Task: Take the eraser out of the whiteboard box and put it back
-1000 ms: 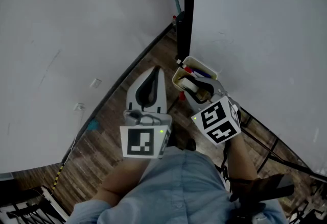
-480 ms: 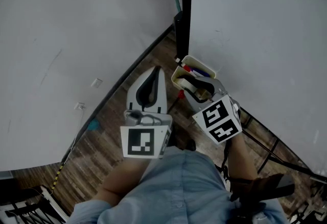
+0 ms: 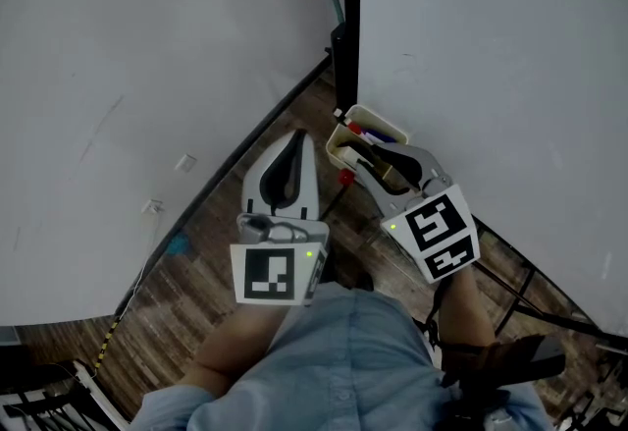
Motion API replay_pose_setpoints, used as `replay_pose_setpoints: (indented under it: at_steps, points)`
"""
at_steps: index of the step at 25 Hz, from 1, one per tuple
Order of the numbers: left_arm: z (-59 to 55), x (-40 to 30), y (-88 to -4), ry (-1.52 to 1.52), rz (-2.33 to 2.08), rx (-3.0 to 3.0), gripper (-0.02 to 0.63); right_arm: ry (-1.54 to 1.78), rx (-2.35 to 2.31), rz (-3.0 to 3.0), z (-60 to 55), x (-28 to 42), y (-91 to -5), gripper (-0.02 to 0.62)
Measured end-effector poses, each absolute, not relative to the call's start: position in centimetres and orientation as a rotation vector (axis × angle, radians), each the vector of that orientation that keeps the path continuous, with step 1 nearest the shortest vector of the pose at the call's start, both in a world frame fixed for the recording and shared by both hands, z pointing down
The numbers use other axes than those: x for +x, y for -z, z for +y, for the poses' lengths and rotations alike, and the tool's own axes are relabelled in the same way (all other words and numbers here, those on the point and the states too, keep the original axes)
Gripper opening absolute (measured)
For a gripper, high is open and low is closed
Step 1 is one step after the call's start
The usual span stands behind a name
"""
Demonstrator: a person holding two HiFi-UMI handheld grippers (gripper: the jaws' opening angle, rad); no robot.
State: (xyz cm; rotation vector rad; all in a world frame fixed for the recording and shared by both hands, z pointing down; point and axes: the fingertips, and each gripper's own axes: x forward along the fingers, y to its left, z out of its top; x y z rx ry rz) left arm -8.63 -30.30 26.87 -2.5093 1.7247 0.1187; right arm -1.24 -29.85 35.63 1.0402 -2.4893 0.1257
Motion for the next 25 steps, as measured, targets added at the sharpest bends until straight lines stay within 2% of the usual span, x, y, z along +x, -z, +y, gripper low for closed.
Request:
replay_pose_setpoints:
  at_steps: [6, 25]
  points:
    - [-28.7, -8.3, -26.2, -0.141, 1.709, -2.503, 0.003, -0.057, 1.206, -2.586, -29.1, 0.5, -31.6, 0.007]
    - [-25.5, -7.8, -24.7, -0.18, 1.682, -2.481, 0.003, 0.095, 1.35, -2.712, -25.9, 1.9, -26.1, 0.0]
